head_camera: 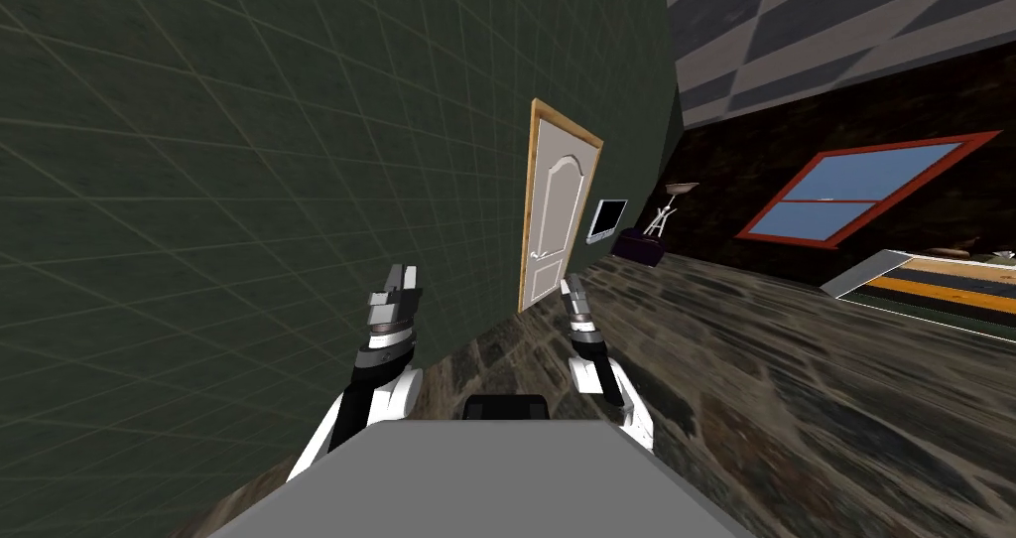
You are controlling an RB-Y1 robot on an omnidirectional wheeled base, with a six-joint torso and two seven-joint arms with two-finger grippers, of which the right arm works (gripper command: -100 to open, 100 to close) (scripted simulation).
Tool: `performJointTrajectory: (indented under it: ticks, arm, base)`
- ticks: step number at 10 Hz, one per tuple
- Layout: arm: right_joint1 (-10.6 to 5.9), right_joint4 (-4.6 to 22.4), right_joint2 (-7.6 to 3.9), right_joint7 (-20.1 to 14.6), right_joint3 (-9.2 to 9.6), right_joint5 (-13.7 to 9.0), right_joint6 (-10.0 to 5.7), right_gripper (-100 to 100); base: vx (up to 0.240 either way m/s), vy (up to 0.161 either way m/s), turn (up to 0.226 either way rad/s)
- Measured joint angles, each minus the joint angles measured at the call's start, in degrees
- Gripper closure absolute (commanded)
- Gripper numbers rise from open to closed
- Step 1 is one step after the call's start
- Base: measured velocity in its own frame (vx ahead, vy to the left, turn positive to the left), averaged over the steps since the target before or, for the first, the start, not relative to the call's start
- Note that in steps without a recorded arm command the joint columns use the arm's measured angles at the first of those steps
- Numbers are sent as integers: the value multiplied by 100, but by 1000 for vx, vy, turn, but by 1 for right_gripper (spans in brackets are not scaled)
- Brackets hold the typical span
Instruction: Pull the door open
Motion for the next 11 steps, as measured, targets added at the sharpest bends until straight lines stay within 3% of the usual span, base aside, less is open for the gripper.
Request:
performJointTrajectory:
  ticks: [4, 7, 11]
  arm:
    - [-295, 701, -81, -75, 6, 23, -114, -100]
    - [-440, 1041, -202, -187, -2, 23, -90, -100]
    - [-772, 1712, -326, -301, -15, 31, -132, -100]
  base:
    - [83, -91, 92]
    - [82, -85, 104]
    - [83, -94, 95]
